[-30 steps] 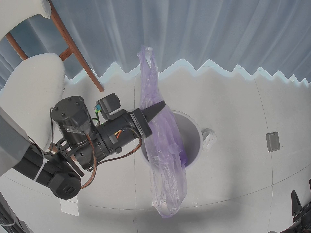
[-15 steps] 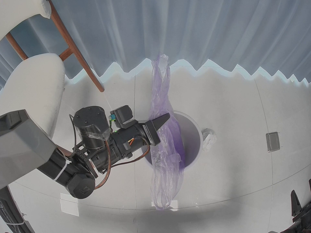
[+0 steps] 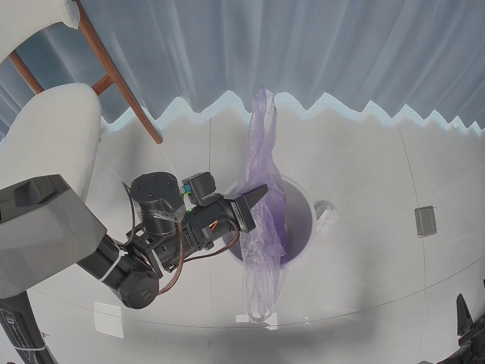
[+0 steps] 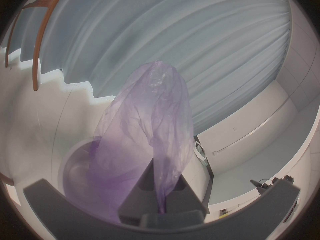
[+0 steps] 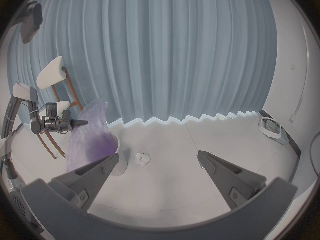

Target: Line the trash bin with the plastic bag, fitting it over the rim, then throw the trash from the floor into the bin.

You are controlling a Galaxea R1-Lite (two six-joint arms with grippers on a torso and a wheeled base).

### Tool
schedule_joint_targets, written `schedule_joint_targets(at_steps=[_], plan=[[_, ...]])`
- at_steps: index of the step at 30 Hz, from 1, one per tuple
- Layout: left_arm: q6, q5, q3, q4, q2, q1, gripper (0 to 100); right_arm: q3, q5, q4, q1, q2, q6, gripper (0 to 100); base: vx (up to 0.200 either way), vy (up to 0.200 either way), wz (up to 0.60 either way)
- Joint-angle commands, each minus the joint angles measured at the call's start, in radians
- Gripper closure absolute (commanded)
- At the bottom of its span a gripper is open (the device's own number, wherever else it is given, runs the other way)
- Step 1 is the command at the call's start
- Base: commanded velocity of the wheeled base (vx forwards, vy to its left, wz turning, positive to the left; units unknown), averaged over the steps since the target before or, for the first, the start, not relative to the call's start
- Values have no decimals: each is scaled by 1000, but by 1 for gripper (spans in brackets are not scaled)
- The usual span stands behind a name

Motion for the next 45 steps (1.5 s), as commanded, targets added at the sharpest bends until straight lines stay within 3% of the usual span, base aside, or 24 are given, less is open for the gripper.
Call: schedule_joint_targets(at_steps=[1,2,5,9,11,13,14,15,16,20,29,45], plan=[[100,1,23,110,-61,20,100,-122,3,-115,83,170,34,0,0,0,0],[103,1,23,121,-64,20,100,-125,2,-116,96,178,38,0,0,0,0],[121,-10,0,230,-87,20,100,-162,3,-107,279,308,233,0,0,0,0],[143,-11,-43,296,-90,23,100,-180,15,-93,345,508,469,0,0,0,0],[152,-11,-61,293,-81,23,100,-212,66,-102,354,604,549,0,0,0,0],[154,-10,-66,290,-78,20,100,-251,115,-99,353,650,569,0,0,0,0],[154,-10,-68,290,-70,14,100,-291,173,-96,353,698,581,0,0,0,0],[154,-10,-68,290,-70,14,100,-294,179,-96,353,704,581,0,0,0,0],[155,-10,-68,290,-64,1,100,-337,236,-95,353,772,597,0,0,0,0],[178,-10,-68,290,-57,-15,100,-416,284,-95,354,940,620,0,0,0,0],[203,-11,-64,282,-54,-40,100,-628,298,-108,397,1284,616,0,0,0,0],[201,-1,-63,281,-54,-51,100,-900,279,-191,443,1579,609,0,0,0,0]])
